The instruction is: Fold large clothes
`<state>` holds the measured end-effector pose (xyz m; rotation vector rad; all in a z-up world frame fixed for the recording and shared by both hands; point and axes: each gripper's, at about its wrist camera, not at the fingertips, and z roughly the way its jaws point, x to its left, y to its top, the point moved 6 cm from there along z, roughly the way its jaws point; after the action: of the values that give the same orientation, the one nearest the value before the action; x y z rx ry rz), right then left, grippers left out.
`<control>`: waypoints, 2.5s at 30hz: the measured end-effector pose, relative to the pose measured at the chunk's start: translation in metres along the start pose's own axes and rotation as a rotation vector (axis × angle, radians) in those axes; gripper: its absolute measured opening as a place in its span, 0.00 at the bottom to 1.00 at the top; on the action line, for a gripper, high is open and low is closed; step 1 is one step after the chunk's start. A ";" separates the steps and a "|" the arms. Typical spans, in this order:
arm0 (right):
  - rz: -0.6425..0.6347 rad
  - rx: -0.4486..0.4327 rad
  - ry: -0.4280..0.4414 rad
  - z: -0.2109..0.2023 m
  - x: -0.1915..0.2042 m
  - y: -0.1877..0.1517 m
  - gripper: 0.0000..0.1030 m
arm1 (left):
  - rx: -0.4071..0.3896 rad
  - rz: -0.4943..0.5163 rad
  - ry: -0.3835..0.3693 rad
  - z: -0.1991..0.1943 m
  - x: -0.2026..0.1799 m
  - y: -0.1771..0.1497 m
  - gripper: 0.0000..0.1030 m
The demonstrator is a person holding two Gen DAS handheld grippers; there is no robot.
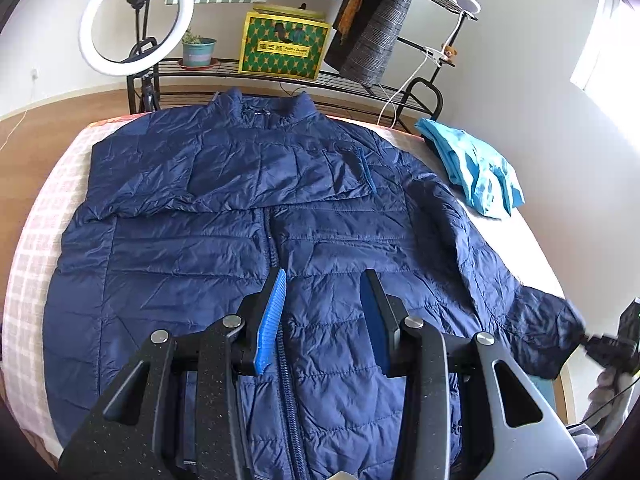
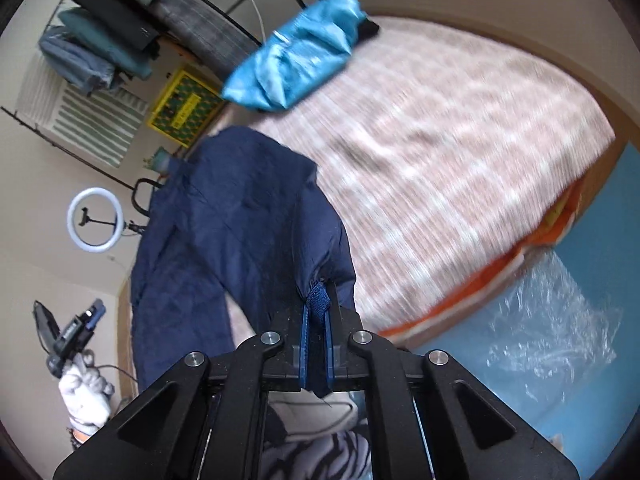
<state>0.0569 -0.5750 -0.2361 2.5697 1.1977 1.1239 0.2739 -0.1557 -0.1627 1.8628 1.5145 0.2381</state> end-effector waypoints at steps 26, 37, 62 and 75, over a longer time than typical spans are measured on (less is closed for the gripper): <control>-0.502 -0.075 0.088 0.133 0.336 0.128 0.04 | -0.031 -0.194 0.123 -0.045 0.132 -0.010 0.38; -0.759 0.049 0.159 0.272 0.510 0.052 0.04 | -0.083 -0.260 0.124 -0.073 0.165 -0.013 0.38; -0.948 0.348 0.214 0.453 0.564 -0.049 0.08 | -0.061 -0.316 0.112 -0.063 0.179 -0.005 0.38; -0.902 0.297 0.285 0.366 0.553 -0.023 0.46 | -0.090 -0.261 0.159 -0.072 0.185 -0.005 0.38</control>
<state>0.5155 -0.0980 -0.1871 1.6277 2.3738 1.1221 0.2845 0.0432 -0.1661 1.5870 1.8060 0.3320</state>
